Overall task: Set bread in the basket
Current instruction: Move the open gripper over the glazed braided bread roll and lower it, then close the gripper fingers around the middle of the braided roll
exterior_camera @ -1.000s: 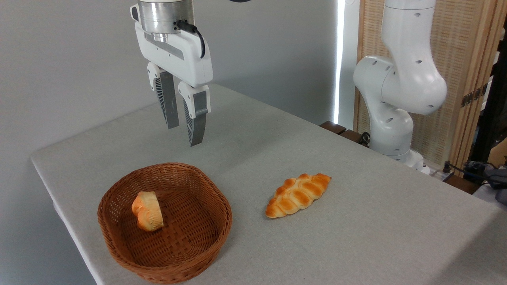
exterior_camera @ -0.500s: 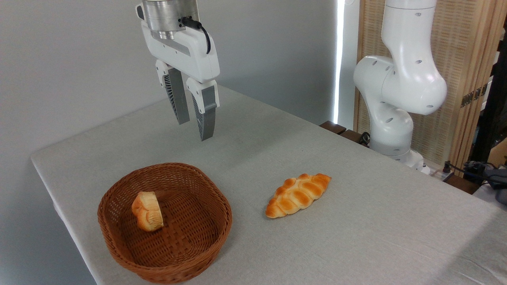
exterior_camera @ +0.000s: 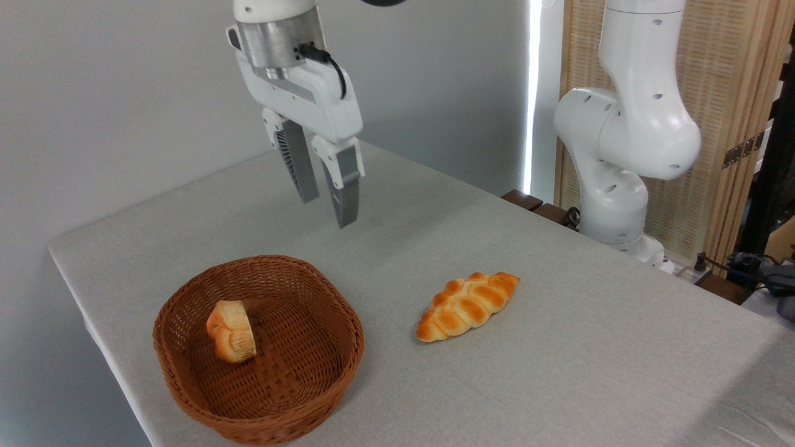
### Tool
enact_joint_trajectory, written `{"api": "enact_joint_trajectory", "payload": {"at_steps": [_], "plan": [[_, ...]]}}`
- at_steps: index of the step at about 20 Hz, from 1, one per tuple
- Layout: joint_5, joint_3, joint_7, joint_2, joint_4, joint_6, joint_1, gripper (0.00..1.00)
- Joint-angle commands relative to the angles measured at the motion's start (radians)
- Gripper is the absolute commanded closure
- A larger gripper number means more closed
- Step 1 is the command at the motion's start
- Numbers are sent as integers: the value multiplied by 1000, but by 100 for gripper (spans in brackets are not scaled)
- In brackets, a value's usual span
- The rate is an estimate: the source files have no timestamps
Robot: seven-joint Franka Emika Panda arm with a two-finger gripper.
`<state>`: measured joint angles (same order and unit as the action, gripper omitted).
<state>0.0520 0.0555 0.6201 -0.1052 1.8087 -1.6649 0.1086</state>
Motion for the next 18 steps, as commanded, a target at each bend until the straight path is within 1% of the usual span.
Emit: {"api": "enact_joint_trajectory", "payload": {"at_steps": [1, 3, 7, 10, 13, 15, 18], "plan": [[-17, -29, -2, -125, 193, -70, -10, 0], [-66, -46, -2, -157, 272, -82, -9, 0], [-110, -51, 10, -223, 400, -148, -9, 0], [-127, -54, 24, -226, 464, -180, -9, 0], [-184, -54, 43, -225, 537, -249, -9, 0], [-196, -58, 43, -223, 560, -286, -10, 0], [-198, -83, 44, -218, 564, -299, -10, 0]]}}
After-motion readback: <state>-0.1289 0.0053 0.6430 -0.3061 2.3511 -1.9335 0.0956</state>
